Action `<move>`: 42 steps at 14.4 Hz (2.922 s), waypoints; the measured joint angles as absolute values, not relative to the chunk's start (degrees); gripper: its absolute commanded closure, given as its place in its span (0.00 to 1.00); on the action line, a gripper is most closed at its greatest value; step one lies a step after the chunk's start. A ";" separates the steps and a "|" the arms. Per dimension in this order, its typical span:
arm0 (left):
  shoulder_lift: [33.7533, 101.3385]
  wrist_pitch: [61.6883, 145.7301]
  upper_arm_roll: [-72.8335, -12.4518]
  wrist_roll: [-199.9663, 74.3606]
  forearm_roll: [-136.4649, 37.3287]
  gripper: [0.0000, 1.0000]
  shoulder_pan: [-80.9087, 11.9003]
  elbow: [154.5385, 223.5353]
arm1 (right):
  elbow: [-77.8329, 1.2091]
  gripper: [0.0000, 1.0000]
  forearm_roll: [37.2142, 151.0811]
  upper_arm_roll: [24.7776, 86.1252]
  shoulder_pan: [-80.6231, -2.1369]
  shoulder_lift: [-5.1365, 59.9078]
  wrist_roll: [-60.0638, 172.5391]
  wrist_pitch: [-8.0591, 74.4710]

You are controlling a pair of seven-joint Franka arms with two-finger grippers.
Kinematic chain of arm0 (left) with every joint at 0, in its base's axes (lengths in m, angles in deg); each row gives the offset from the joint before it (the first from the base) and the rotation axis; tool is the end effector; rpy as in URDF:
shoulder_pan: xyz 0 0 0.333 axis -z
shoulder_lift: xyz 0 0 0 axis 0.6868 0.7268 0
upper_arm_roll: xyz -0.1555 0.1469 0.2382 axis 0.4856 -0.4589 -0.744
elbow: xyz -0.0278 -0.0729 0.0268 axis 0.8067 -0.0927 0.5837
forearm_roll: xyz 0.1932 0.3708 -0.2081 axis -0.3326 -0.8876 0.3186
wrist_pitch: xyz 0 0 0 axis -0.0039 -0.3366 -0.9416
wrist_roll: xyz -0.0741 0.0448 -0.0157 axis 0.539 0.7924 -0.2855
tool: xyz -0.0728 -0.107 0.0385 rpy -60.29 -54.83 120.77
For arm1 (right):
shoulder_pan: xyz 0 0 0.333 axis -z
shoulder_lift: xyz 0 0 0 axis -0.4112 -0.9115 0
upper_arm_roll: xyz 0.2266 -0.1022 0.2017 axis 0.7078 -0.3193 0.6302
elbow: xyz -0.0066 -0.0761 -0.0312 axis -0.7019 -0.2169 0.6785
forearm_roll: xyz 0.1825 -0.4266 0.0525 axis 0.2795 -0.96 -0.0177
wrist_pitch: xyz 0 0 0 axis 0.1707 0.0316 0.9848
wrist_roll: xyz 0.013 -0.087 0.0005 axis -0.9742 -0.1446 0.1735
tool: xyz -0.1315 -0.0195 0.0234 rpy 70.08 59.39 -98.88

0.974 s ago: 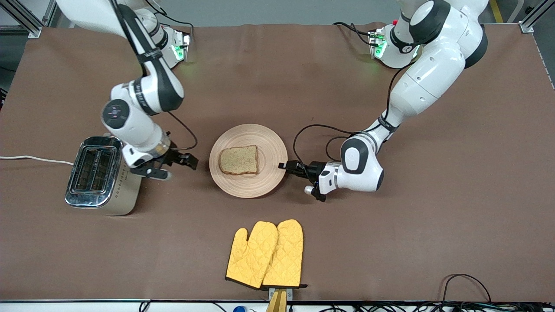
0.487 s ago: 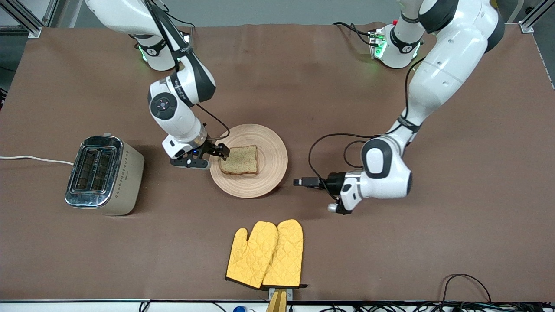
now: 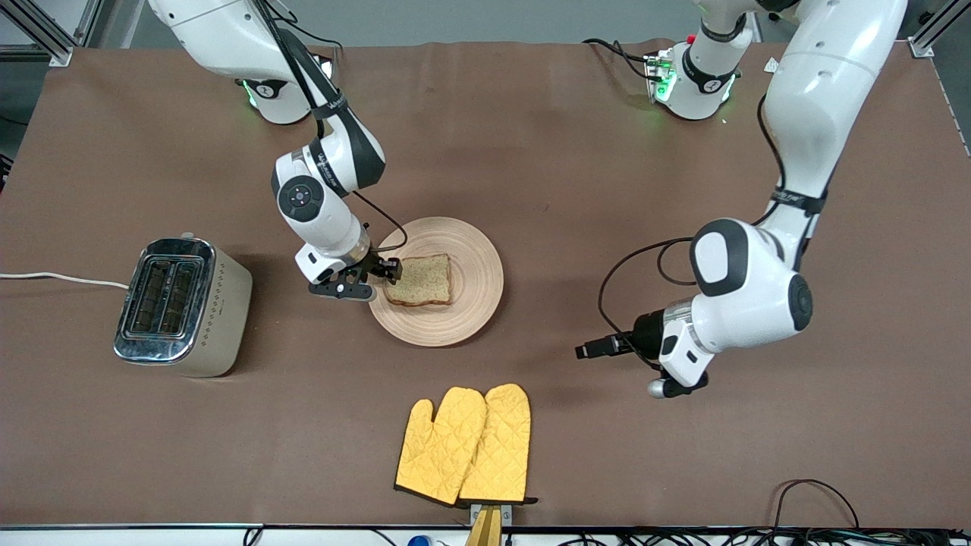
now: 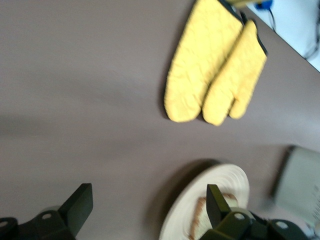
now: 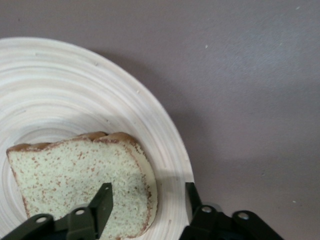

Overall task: Move plate and put bread in toaster
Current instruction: 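Grasp the bread slice with the right gripper while the left gripper withdraws, then lift the bread with the right gripper and carry it over the toaster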

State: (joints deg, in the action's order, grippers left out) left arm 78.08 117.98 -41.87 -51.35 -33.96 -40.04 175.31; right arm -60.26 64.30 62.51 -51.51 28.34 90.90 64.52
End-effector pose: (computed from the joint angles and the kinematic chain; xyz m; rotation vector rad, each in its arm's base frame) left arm 0.7490 -0.2869 0.2794 2.5579 0.3351 -0.0245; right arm 0.5566 0.3073 0.1481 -3.0366 0.1789 -0.0168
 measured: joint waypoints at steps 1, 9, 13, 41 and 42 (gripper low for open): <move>76.31 116.90 -41.86 -47.51 -38.67 0.00 -40.00 175.26 | -60.24 0.50 64.30 62.52 -51.93 28.20 90.91 64.54; 60.20 84.64 -42.39 -43.04 -62.30 0.00 -41.66 170.85 | -60.21 0.54 64.30 62.52 -52.63 26.81 90.94 65.72; 55.04 82.43 -43.65 -43.36 -64.67 0.00 -42.12 170.72 | -60.01 0.72 64.30 62.54 -52.92 25.65 90.94 67.01; 36.67 69.70 -59.44 -63.16 -63.18 0.00 -38.98 178.93 | -25.51 1.00 18.24 55.50 -55.95 30.95 96.08 -5.61; 36.62 69.71 -59.99 -63.16 -63.18 0.00 -38.44 178.93 | -25.60 1.00 14.77 55.42 -55.92 30.03 97.50 -6.60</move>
